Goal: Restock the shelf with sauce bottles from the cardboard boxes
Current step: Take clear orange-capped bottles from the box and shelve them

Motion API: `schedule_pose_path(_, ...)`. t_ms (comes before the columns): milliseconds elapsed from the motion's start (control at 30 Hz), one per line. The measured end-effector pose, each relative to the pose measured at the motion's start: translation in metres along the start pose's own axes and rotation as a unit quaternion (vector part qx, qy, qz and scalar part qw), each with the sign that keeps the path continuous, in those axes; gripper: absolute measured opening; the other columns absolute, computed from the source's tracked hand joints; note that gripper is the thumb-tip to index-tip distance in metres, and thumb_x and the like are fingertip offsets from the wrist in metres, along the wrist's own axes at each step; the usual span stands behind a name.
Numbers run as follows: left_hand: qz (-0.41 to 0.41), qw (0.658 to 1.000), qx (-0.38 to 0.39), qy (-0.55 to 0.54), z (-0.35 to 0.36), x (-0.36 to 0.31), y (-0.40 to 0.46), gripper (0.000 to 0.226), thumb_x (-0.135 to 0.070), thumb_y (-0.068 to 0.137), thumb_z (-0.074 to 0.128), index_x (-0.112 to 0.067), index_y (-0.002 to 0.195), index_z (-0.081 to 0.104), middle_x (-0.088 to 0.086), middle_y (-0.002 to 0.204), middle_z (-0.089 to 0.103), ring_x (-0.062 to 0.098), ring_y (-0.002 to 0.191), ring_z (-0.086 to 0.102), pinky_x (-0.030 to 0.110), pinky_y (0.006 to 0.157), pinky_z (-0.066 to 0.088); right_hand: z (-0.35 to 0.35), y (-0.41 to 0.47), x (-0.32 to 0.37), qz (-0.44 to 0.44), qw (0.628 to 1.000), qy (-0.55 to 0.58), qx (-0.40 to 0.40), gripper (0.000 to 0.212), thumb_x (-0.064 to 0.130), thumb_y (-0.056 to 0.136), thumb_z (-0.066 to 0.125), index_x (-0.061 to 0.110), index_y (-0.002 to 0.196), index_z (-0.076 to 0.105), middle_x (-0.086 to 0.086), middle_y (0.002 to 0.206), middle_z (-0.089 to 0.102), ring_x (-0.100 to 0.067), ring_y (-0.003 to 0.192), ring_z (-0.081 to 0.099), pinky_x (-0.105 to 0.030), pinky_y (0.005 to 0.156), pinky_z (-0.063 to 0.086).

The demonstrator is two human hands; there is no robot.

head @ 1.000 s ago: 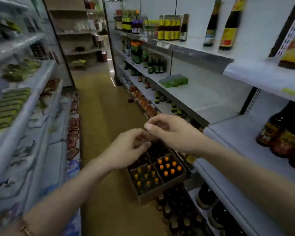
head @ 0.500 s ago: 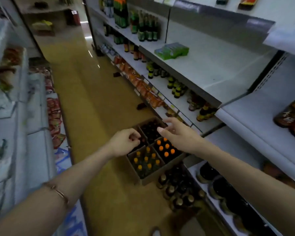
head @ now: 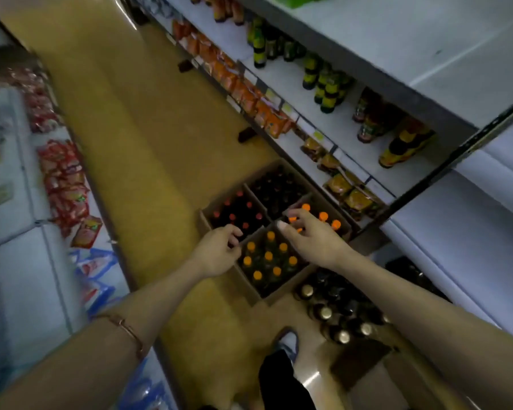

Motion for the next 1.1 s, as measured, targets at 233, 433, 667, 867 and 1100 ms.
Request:
schedule_pose_path(233, 0.000, 0.998, 0.055, 0.039, 0.078, 0.055, 0.102, 0.040, -0.017, 0.095, 0.052, -0.011, 0.134, 0.044, 0.007, 0.130, 0.041, 0.022, 0.111, 0.051, 0.021, 0.092, 0.038, 0.067, 0.088, -0.119, 0.062, 0.997, 0.018, -0.033, 0.052, 0.041, 0.100, 0.045, 0.013, 0.142, 0.040, -0.003, 0.121, 0.056, -0.014, 0.102, 0.053, -0.011, 0.068, 0.041)
schedule_pose_path(433, -0.028, 0.993, 0.100, 0.060, 0.167, 0.122, 0.182, 0.049, -0.021, 0.094, 0.056, -0.017, 0.139, 0.038, 0.007, 0.140, 0.030, 0.029, 0.122, 0.045, 0.036, 0.105, 0.039, 0.139, 0.158, -0.216, 0.103, 0.994, 0.009, -0.020, 0.049, 0.039, 0.099, 0.050, 0.012, 0.139, 0.043, -0.009, 0.130, 0.055, -0.022, 0.115, 0.054, -0.022, 0.079, 0.037)
schedule_pose_path(667, -0.034, 0.986, 0.154, 0.061, 0.246, 0.185, 0.250, 0.062, -0.020, 0.090, 0.063, -0.015, 0.143, 0.032, 0.009, 0.142, 0.029, 0.031, 0.130, 0.037, 0.039, 0.107, 0.037, 0.194, 0.221, -0.317, 0.123, 0.992, 0.009, -0.009, 0.058, 0.049, 0.093, 0.056, 0.015, 0.138, 0.046, -0.005, 0.137, 0.051, -0.022, 0.125, 0.049, -0.030, 0.092, 0.042)
schedule_pose_path(867, -0.036, 0.978, 0.172, 0.115, 0.288, 0.227, 0.283, 0.068, -0.013, 0.087, 0.068, -0.018, 0.146, 0.034, 0.011, 0.144, 0.036, 0.032, 0.131, 0.038, 0.041, 0.107, 0.036, 0.233, 0.258, -0.364, 0.134, 0.986, -0.089, 0.043, 0.064, 0.025, 0.087, 0.072, 0.011, 0.141, 0.041, -0.012, 0.143, 0.043, -0.028, 0.128, 0.045, -0.035, 0.103, 0.040)
schedule_pose_path(1100, 0.099, 0.961, 0.184, 0.182, 0.303, 0.241, 0.310, 0.060, -0.023, 0.082, 0.073, -0.025, 0.137, 0.048, 0.002, 0.139, 0.041, 0.025, 0.128, 0.042, 0.041, 0.103, 0.040, 0.226, 0.300, -0.385, 0.080, 0.967, -0.203, 0.129, 0.061, 0.026, 0.080, 0.078, 0.017, 0.135, 0.052, -0.011, 0.139, 0.049, -0.029, 0.128, 0.045, -0.041, 0.104, 0.039)
Point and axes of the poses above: each hand's wrist, its own y-axis towards the middle knuckle, its own z-axis out of the palm, x = y × z, the point moved 4 cm from there along y, towards the middle knuckle
